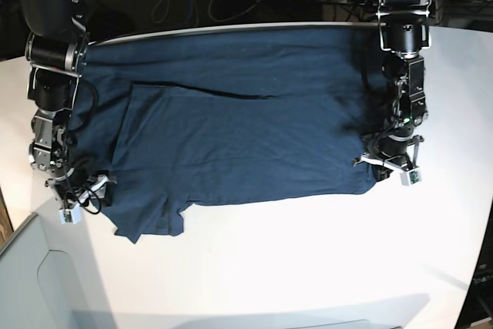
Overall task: Fold the T-shirt properly
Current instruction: 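Move both grippers down along the shirt sides toward the hem, then grasp the hem corners of the shirt with both grippers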
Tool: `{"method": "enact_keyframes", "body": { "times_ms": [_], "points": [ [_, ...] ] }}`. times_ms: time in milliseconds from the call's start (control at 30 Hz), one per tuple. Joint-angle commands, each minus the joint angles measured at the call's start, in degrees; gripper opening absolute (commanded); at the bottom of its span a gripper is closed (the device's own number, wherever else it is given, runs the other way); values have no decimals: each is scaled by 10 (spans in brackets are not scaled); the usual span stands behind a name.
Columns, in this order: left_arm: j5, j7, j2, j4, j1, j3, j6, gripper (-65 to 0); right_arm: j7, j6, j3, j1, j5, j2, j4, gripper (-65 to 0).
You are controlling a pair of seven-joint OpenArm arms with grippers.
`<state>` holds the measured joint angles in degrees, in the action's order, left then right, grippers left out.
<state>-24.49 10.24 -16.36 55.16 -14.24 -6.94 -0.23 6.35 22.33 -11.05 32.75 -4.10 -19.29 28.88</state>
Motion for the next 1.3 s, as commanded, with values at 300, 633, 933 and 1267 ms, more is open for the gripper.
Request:
{"method": "enact_keyframes", "body": {
  "times_ms": [300,633,933,1267],
  "points": [
    [1,9,-7,6,0,-1,3,-650,-12,-2,-2,7,10,-4,9,-589],
    [1,13,-7,194,57,-7,5,-650,-12,0,-10,-10,13,-10,56,-650],
    [-2,13,-6,297,137,-24,4,-650,-10,1,-78,-150,13,-5,275,-650],
    [-3,13,-2,334,191,-56,3,-650,-10,1,-147,-278,13,10,419,-650]
  ]
}}
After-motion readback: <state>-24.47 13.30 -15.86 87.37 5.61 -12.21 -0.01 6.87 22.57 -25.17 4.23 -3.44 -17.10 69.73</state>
